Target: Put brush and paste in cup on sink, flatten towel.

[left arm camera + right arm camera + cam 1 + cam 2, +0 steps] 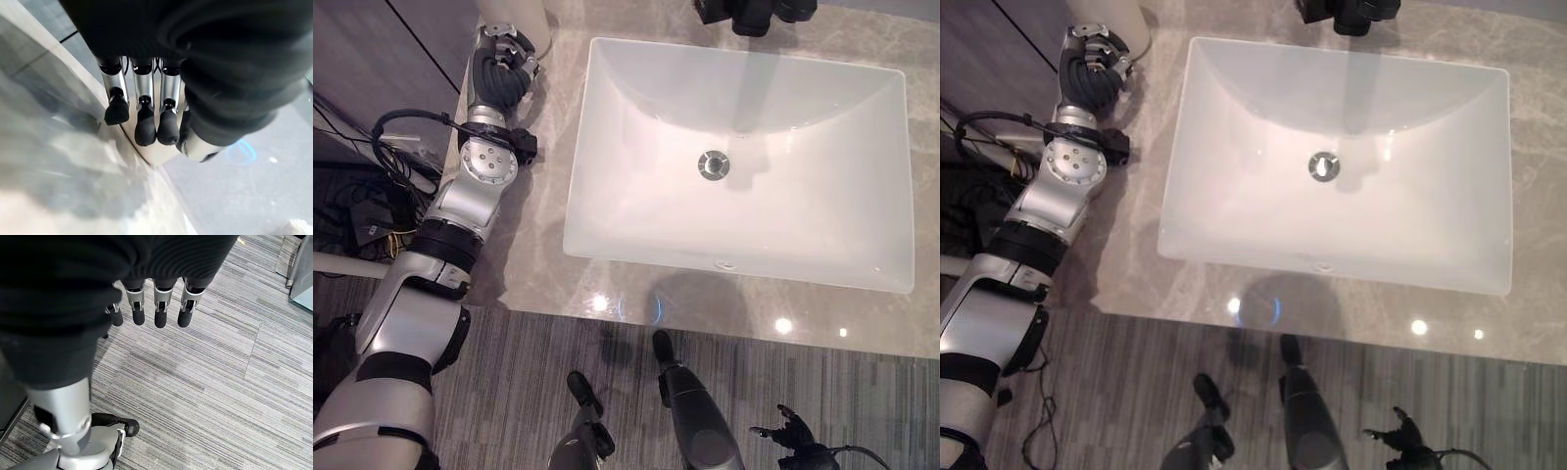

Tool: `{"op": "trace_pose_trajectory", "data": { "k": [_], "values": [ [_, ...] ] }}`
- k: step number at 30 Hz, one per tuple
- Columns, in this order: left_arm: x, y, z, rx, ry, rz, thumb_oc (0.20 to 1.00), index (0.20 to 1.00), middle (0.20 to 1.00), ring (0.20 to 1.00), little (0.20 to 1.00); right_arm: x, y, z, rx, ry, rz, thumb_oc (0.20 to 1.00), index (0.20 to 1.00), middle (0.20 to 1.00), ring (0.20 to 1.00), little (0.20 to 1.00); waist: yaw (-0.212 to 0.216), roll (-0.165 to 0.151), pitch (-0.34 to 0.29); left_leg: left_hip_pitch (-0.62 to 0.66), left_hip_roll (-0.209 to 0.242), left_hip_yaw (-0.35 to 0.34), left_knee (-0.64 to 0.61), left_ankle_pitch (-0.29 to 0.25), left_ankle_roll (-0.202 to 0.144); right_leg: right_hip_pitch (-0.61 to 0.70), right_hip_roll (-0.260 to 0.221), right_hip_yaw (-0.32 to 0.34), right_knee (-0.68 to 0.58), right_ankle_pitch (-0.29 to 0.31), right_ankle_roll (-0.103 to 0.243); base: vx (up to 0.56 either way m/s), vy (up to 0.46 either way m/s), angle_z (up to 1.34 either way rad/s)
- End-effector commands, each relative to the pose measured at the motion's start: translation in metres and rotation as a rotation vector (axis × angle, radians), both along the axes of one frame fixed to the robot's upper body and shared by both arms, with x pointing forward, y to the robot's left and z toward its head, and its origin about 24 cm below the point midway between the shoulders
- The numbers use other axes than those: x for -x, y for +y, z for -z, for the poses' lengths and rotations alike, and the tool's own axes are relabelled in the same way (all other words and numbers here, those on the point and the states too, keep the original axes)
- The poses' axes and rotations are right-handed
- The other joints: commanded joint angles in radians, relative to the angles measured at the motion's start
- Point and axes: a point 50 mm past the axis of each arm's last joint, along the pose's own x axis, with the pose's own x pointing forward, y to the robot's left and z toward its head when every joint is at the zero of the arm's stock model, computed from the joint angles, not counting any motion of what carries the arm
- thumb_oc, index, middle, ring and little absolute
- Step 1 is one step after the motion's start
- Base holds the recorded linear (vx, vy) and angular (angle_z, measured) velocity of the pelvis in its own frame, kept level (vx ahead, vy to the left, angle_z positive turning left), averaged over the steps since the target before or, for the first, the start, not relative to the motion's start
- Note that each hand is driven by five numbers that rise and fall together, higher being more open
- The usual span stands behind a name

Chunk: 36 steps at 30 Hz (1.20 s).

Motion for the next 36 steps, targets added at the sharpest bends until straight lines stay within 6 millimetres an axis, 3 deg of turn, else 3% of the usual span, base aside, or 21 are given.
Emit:
{"op": "trace_pose_trajectory", "data": {
  "k": [1, 10, 14, 18, 23, 24, 29, 36],
  "values": [
    [-0.002, 0.021, -0.012, -0.016, -0.023, -0.12, 0.2, 0.2, 0.2, 0.2, 0.2, 0.014, -0.017, -0.002, 0.04, 0.029, 0.062, 1.0, 1.0, 1.0, 1.0, 1.0, -0.024, -0.019, -0.008, 0.162, -0.025, -0.036, 0.001, -0.047, -0.027, 0.035, 0.062, 0.067, -0.113, 0.108, 0.031, 0.01, 0.001, -0.03],
    [-0.008, 0.027, -0.014, -0.014, 0.014, -0.197, 0.2, 0.2, 0.2, 0.2, 0.2, 0.015, -0.018, -0.001, 0.04, 0.038, 0.067, 1.0, 1.0, 1.0, 1.0, 1.0, -0.039, -0.022, -0.004, 0.165, -0.025, -0.026, 0.001, -0.055, -0.027, 0.02, 0.068, 0.074, -0.105, 0.11, 0.031, 0.0, 0.0, 0.0],
    [-0.008, 0.02, -0.011, -0.002, 0.006, -0.162, 0.2, 0.2, 0.2, 0.2, 0.2, 0.018, -0.018, -0.001, 0.044, 0.045, 0.073, 1.0, 1.0, 1.0, 1.0, 1.0, -0.039, -0.021, -0.003, 0.17, -0.025, -0.028, 0.001, -0.056, -0.027, 0.022, 0.068, 0.072, -0.101, 0.107, 0.031, 0.0, 0.0, 0.0],
    [-0.003, 0.001, 0.005, 0.02, -0.015, -0.051, 0.2, 0.2, 0.2, 0.2, 0.2, 0.019, -0.02, -0.001, 0.046, 0.045, 0.089, 1.0, 1.0, 1.0, 1.0, 1.0, -0.031, -0.016, -0.007, 0.187, -0.026, -0.035, 0.001, -0.062, -0.024, 0.035, 0.067, 0.067, -0.09, 0.1, 0.03, 0.0, 0.0, 0.0],
    [0.014, -0.018, 0.029, 0.066, -0.05, 0.103, 0.2, 0.2, 0.2, 0.2, 0.2, 0.022, -0.024, -0.002, 0.06, 0.045, 0.114, 1.0, 1.0, 1.0, 1.0, 1.0, -0.012, -0.009, -0.019, 0.219, -0.031, -0.053, 0.001, -0.073, -0.018, 0.073, 0.057, 0.055, -0.083, 0.09, 0.027, 0.01, 0.002, 0.0],
    [0.023, -0.02, 0.041, 0.113, -0.057, 0.162, 0.2, 0.2, 0.2, 0.2, 0.2, 0.025, -0.027, -0.002, 0.063, 0.048, 0.128, 1.0, 1.0, 1.0, 1.0, 1.0, -0.007, -0.007, -0.024, 0.249, -0.035, -0.058, 0.001, -0.088, -0.012, 0.098, 0.053, 0.054, -0.071, 0.075, 0.027, 0.06, 0.015, -0.01],
    [0.046, -0.011, 0.065, 0.271, -0.079, 0.248, 0.2, 0.2, 0.2, 0.2, 0.2, 0.035, -0.032, -0.002, 0.069, 0.07, 0.152, 1.0, 1.0, 1.0, 1.0, 1.0, 0.009, -0.001, -0.052, 0.303, -0.042, -0.064, 0.003, -0.095, -0.002, 0.148, 0.053, 0.056, -0.057, 0.051, 0.019, 0.04, -0.004, 0.03],
    [0.068, 0.005, 0.079, 0.319, -0.085, 0.286, 0.2, 0.2, 0.2, 0.2, 0.2, 0.057, -0.04, -0.001, 0.079, 0.117, 0.209, 1.0, 1.0, 1.0, 1.0, 1.0, 0.021, -0.009, -0.081, 0.314, -0.019, -0.092, 0.108, -0.066, -0.016, 0.237, 0.074, 0.057, -0.077, 0.023, -0.011, 0.01, -0.06, 0.02]
  ]
}}
